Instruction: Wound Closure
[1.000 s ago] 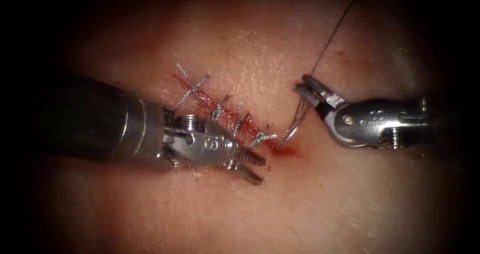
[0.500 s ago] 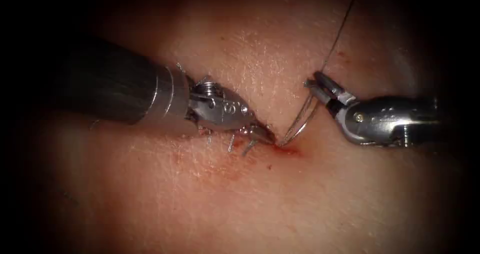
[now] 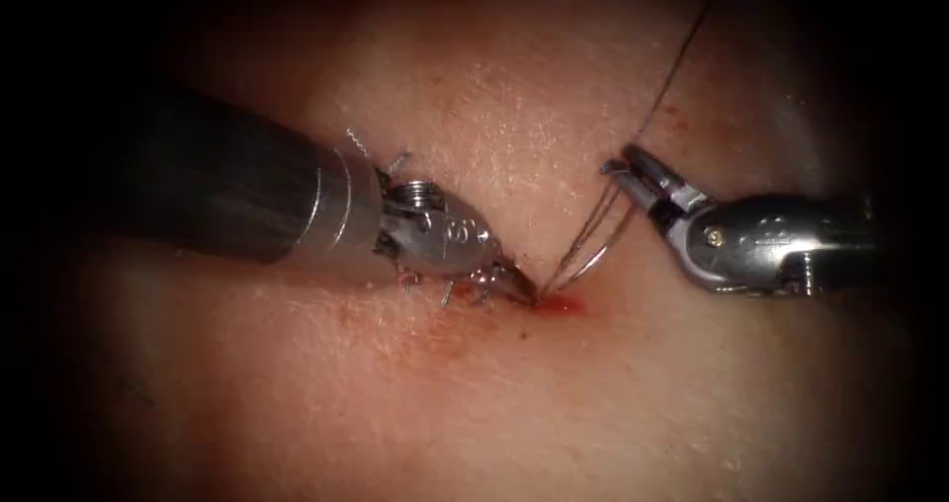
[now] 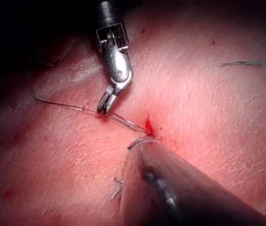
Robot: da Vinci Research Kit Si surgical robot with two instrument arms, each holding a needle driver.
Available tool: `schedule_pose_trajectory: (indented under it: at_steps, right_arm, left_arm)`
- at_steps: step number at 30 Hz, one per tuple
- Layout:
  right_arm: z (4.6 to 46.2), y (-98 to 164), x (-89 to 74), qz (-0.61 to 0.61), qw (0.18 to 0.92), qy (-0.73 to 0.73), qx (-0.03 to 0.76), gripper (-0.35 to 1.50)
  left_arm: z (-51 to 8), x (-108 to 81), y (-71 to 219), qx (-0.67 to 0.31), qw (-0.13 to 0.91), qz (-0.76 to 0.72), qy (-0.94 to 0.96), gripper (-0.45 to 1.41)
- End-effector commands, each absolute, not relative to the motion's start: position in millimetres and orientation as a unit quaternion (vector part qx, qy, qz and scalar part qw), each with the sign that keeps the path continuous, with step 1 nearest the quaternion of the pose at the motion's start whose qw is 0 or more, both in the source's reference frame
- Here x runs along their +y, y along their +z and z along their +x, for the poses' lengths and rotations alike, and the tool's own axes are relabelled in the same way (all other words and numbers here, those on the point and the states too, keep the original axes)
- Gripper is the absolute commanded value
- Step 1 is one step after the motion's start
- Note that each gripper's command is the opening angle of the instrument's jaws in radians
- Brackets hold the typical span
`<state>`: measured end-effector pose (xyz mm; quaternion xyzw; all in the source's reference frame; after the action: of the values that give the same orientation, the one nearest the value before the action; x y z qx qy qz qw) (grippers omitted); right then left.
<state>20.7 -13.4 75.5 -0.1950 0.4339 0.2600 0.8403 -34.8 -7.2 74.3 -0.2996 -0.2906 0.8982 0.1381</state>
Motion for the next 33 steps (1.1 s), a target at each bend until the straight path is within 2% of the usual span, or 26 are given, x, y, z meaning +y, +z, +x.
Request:
schedule_pose_trajectory:
  at_steps: [1, 13, 33]
  right_arm:
    - [21.5, 76.0, -14.1, -0.192, 0.840, 0.259, 0.436, -0.35]
    - [23.6, 76.3, -15.2, -0.190, 0.843, 0.245, 0.439, -0.35]
    - [24.6, 77.2, -17.2, -0.224, 0.867, 0.173, 0.411, -0.35]
  left_arm:
    - [-35.4, -7.7, 74.7, -0.293, 0.136, -0.298, 0.898, -0.45]
    - [-34.8, -8.7, 74.8, -0.305, 0.113, -0.298, 0.897, -0.45]
    - [-33.0, -9.5, 74.3, -0.303, 0.105, -0.300, 0.898, -0.45]
